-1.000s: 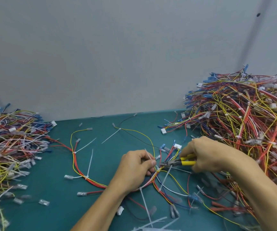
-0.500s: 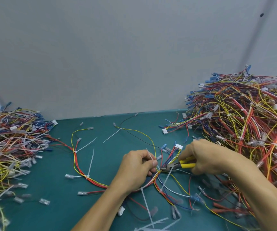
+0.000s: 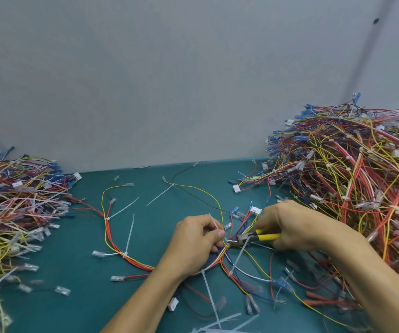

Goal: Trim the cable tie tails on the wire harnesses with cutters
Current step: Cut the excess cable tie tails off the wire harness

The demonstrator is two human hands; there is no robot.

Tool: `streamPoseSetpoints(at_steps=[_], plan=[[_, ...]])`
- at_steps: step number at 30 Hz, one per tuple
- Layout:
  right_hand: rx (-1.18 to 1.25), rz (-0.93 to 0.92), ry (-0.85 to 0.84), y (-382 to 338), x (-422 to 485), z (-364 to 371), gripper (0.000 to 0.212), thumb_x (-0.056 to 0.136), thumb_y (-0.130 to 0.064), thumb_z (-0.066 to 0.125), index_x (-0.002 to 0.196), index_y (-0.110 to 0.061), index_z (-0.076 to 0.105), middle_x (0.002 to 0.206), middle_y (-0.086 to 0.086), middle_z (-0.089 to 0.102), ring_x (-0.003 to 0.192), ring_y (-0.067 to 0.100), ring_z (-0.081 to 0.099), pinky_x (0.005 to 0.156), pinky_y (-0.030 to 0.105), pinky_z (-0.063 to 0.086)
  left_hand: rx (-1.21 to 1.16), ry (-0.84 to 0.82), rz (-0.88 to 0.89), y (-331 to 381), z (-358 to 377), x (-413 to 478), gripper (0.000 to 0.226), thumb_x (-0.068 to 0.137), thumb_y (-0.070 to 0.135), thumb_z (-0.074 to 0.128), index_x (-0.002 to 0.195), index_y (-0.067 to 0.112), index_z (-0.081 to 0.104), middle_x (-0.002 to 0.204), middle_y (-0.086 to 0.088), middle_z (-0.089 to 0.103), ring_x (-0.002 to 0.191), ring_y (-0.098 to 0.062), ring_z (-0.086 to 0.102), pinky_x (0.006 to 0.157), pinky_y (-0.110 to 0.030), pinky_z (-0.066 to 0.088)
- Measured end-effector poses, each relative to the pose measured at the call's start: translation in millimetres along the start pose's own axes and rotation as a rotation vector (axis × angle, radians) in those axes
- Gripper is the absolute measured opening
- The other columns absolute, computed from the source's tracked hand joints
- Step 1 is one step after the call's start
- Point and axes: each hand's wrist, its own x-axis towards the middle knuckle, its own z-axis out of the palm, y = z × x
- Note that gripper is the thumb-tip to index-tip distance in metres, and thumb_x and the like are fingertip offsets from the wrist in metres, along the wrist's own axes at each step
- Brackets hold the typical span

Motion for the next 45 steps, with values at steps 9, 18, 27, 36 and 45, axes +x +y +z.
streamPoseSetpoints(at_steps=[9,18,27,36,45], plan=[[0.003,0.015,-0.03,-0.9,-0.8,-0.1,0.014,0.065,-0.022,0.066,0.072,-0.033,0.061,0.074,0.005,0.061,0.066,0.019,0.052,0.066,0.034,0.049,-0.002,0.027,-0.003,-0.8,0.9,1.1,0.019,0.088,0.004,0.063,0.071,0.013,0.063,0.06,0.002,0.065,0.048,-0.004,0.057,0.053,-0.011,0.045],[-0.127,-0.017,0.055,-6.0,-0.7,-1.4,0.022,0.072,-0.023,0.065,0.061,-0.038,0.052,0.064,-0.01,0.05,0.071,0.015,0.052,0.061,0.026,0.04,-0.011,0.057,-0.001,-3.7,2.8,3.0,0.015,0.086,0.006,0.066,0.071,0.009,0.064,0.058,0.001,0.065,0.05,-0.008,0.06,0.055,-0.016,0.049],[-0.165,-0.08,0.121,-2.3,3.4,5.8,0.036,0.077,-0.022,0.062,0.11,-0.037,0.063,0.097,-0.012,0.056,0.093,0.014,0.054,0.073,0.03,0.047,0.09,0.103,0.138,-3.2,5.6,0.2,0.013,0.079,0.007,0.074,0.07,0.014,0.067,0.072,0.007,0.066,0.055,-0.006,0.059,0.061,-0.022,0.052],[-0.136,-0.071,0.069,0.2,1.6,3.6,0.03,0.072,-0.017,0.064,0.101,-0.026,0.066,0.091,-0.006,0.058,0.087,0.018,0.054,0.075,0.039,0.051,0.079,0.073,0.133,-4.2,6.0,-1.2,0.03,0.081,0.003,0.069,0.065,0.028,0.065,0.055,0.01,0.063,0.05,-0.004,0.057,0.058,-0.02,0.052],[-0.146,-0.057,0.06,-0.1,3.8,5.6,0.026,0.07,-0.018,0.062,0.096,-0.023,0.064,0.086,0.001,0.065,0.082,0.022,0.058,0.071,0.039,0.052,0.011,0.058,0.08,-5.8,5.6,2.2,0.032,0.083,0.001,0.068,0.064,0.026,0.064,0.058,0.005,0.064,0.051,-0.008,0.058,0.057,-0.019,0.051]])
